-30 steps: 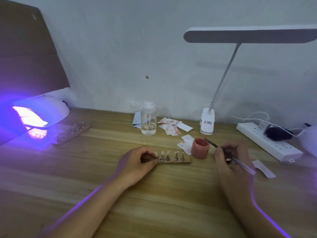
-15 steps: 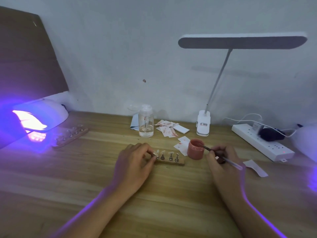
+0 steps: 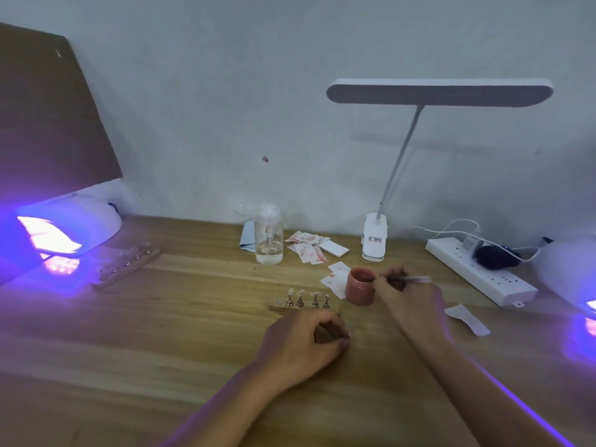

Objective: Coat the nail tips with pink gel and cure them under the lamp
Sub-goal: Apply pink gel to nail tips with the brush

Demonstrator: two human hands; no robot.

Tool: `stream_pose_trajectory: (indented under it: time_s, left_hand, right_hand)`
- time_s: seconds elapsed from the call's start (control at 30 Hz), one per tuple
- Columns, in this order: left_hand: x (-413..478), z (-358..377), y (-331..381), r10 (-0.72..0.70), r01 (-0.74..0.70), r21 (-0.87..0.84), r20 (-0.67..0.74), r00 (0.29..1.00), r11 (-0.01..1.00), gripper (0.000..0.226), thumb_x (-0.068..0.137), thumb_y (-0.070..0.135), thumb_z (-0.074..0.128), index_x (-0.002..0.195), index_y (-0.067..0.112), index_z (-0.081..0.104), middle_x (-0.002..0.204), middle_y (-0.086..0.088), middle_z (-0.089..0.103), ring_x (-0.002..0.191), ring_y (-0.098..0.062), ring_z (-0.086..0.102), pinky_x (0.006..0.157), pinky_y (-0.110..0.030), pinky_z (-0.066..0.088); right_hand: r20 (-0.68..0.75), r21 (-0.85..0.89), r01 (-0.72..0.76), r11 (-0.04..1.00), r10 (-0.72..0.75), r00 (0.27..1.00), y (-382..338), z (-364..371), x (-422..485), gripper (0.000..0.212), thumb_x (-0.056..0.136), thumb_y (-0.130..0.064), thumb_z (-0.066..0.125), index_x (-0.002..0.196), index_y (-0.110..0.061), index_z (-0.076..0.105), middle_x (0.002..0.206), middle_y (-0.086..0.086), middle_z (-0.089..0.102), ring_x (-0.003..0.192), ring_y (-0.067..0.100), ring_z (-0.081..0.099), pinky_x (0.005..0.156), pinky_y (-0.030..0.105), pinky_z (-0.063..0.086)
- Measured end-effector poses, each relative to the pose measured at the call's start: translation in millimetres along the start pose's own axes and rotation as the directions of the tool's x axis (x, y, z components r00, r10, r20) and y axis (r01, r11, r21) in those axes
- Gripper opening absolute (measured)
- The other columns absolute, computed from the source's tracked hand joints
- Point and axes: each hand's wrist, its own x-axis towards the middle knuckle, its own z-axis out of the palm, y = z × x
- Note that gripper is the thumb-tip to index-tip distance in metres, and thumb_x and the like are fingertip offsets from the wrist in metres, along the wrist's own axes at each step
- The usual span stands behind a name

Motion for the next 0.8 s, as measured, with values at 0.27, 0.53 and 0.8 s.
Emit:
stream_pose_trajectory:
  time_s: [0.27,0.53,0.8]
  left_hand:
    - [2,-1,-2,0.034,-0.034,0.030,-0.015,0.999,0.999,0.013,0.079,0.052,0.067,0.085,0.060,0.058,0.093,0.048,0.055,0.080,0.019,0.051,0.064,-0.017,0.035]
    - [6,-3,0,0.040,-0.040,0.005,0.019,0.999,0.999,0.017,0.080,0.047,0.070,0.090,0.055,0.059,0.092,0.042,0.057,0.078,0.018,0.050,0.064,-0.019,0.036]
    - [9,11,2,0.074,-0.074,0.007,0.001,0.997,0.997,0.013,0.078,0.049,0.067,0.090,0.053,0.062,0.096,0.041,0.058,0.078,0.017,0.052,0.063,-0.018,0.036]
  right_hand:
    - [0.099,-0.176,-0.017,0.984,0.035,0.994,-4,1,15,0.009,0.085,-0.031,0.061,0.089,-0.026,0.066,0.083,-0.009,0.067,0.097,0.019,0.060,0.091,0.042,0.046]
    - [-0.031,0.175,0.041,0.984,-0.036,0.999,10,-9,-2,0.006,0.085,-0.022,0.059,0.083,-0.022,0.065,0.069,-0.011,0.071,0.070,0.003,0.063,0.066,0.021,0.047]
    - [0.070,0.619,-0.065,0.783,0.028,0.997,36,-9,-35,0.018,0.088,-0.015,0.068,0.082,-0.001,0.059,0.066,0.007,0.061,0.055,0.013,0.048,0.061,0.030,0.042]
